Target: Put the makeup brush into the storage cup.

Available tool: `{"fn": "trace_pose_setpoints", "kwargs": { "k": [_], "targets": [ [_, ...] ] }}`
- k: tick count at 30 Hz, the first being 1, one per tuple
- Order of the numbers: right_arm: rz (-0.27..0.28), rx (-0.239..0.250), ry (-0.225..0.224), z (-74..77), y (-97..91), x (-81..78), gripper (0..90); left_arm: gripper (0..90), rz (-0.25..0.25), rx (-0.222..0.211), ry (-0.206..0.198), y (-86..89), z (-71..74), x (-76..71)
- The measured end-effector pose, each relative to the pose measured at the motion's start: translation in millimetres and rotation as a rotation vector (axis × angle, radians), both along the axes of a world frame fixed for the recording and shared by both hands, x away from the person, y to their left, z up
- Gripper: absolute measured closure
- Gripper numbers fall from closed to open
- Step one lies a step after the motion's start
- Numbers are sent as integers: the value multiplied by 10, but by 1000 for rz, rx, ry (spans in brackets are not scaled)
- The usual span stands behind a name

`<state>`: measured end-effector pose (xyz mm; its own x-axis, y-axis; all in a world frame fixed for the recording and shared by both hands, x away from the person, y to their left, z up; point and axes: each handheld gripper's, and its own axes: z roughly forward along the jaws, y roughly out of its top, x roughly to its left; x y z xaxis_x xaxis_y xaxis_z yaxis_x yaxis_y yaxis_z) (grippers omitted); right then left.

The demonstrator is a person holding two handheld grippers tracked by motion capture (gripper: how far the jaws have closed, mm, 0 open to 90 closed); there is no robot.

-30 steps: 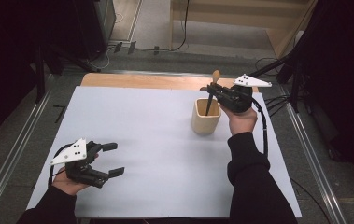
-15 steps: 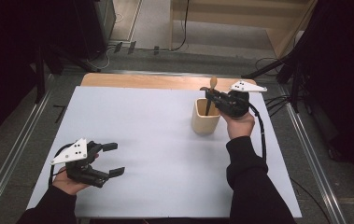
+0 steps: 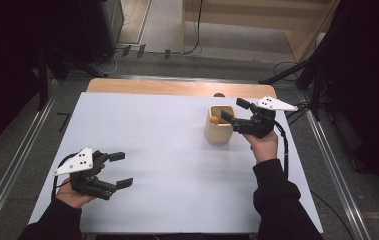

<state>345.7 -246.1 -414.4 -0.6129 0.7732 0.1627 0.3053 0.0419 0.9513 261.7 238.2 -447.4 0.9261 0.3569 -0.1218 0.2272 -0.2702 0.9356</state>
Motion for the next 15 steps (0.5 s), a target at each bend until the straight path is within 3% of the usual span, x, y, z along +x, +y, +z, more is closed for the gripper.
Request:
{"fn": "trace_pose_setpoints", "kwargs": {
  "k": [11,15],
  "targets": [
    [40,-7,-24,-147,4,-237,185,141,7,-8,-18,12,19,-12],
    [52,-53,-19,-194,39,-324,185,141,5,-13,-25,11,26,-19]
  ]
}}
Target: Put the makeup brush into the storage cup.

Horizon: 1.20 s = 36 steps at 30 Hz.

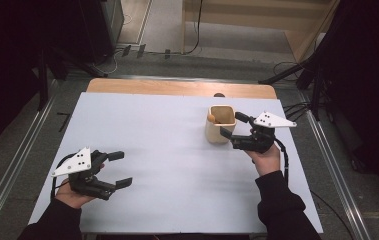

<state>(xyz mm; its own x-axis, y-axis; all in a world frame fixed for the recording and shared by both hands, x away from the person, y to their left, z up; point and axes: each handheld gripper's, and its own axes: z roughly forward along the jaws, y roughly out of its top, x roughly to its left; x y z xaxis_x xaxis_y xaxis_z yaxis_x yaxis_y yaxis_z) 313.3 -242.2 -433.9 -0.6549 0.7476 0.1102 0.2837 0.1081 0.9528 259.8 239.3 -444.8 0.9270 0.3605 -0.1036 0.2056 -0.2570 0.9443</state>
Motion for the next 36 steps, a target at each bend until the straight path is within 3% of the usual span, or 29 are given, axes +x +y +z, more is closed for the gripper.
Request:
{"fn": "trace_pose_setpoints", "kwargs": {
  "k": [12,20,25,30,32,36],
  "targets": [
    [64,13,6,-92,16,-194,179,140,8,-4,-4,7,6,-3],
    [113,-6,-16,-123,8,-354,179,140,20,-15,-9,30,15,-1],
    [120,20,-52,-139,-29,-482,179,140,23,-18,-4,36,15,-2],
    [116,20,-50,-157,-53,-563,179,140,26,-23,-6,41,21,-10],
    [134,45,-39,-188,-65,-615,179,140,30,-26,-4,49,21,-13],
    [144,27,-28,-223,-61,-665,179,139,34,-25,0,58,17,-19]
  ]
}}
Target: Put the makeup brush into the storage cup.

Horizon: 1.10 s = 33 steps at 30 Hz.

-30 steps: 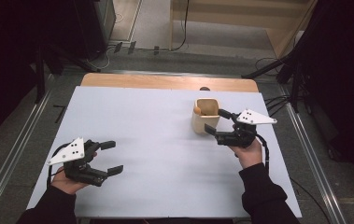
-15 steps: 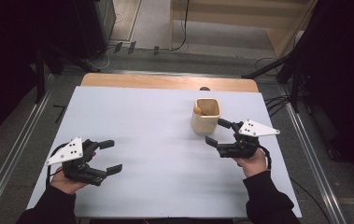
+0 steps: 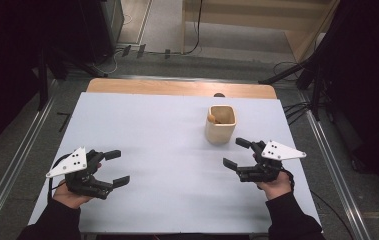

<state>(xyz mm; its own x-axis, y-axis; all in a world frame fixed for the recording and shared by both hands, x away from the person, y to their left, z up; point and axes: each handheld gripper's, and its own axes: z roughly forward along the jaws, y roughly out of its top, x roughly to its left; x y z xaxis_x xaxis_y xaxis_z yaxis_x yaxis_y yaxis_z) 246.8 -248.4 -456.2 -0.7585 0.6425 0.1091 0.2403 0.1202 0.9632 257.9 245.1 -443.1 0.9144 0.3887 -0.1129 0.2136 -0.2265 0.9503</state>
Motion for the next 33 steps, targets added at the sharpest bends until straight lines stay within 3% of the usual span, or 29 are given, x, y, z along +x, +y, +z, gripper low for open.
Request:
{"fn": "trace_pose_setpoints", "kwargs": {
  "k": [16,33],
  "targets": [
    [5,-8,-25,13,-111,-255,178,137,21,-8,0,27,-5,-46],
    [40,12,-38,16,-142,-341,178,136,14,-9,-3,42,-12,-41]
  ]
}}
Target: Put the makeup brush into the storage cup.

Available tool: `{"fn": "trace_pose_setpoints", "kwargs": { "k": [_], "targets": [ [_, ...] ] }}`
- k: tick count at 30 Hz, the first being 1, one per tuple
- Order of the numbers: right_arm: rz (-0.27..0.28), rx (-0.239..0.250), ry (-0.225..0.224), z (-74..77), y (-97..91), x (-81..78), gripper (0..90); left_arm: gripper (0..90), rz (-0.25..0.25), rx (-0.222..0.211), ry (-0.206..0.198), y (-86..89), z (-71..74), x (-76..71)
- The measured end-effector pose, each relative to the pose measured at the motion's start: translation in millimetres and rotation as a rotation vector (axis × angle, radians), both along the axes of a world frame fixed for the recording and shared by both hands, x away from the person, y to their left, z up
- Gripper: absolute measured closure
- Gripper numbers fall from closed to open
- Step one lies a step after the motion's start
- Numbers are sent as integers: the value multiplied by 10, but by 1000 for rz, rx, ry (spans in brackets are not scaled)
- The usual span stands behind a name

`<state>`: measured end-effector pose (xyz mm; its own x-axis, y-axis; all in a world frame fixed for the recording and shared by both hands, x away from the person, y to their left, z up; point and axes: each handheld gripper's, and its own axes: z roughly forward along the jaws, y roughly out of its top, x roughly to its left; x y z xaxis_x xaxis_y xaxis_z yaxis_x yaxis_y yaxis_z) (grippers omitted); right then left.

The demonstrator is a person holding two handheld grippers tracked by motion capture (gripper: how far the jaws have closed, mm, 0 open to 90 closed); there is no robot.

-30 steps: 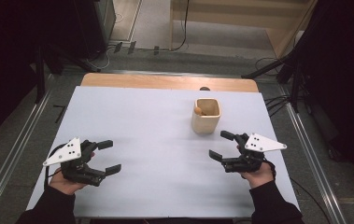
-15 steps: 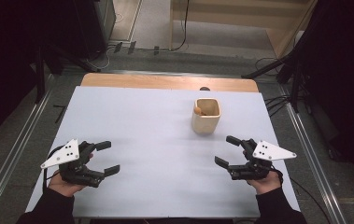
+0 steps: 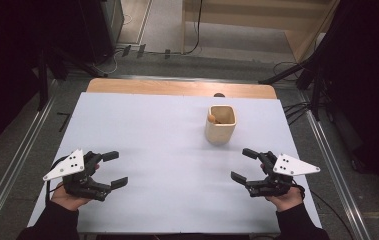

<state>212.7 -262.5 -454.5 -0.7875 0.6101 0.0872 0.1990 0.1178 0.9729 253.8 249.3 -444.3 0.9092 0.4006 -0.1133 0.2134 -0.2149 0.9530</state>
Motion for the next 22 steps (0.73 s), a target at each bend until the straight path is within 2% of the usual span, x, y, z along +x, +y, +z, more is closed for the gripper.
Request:
{"fn": "trace_pose_setpoints", "kwargs": {
  "k": [22],
  "targets": [
    [24,30,18,-11,-9,20,178,137,-6,-1,3,-3,0,12]
  ]
}}
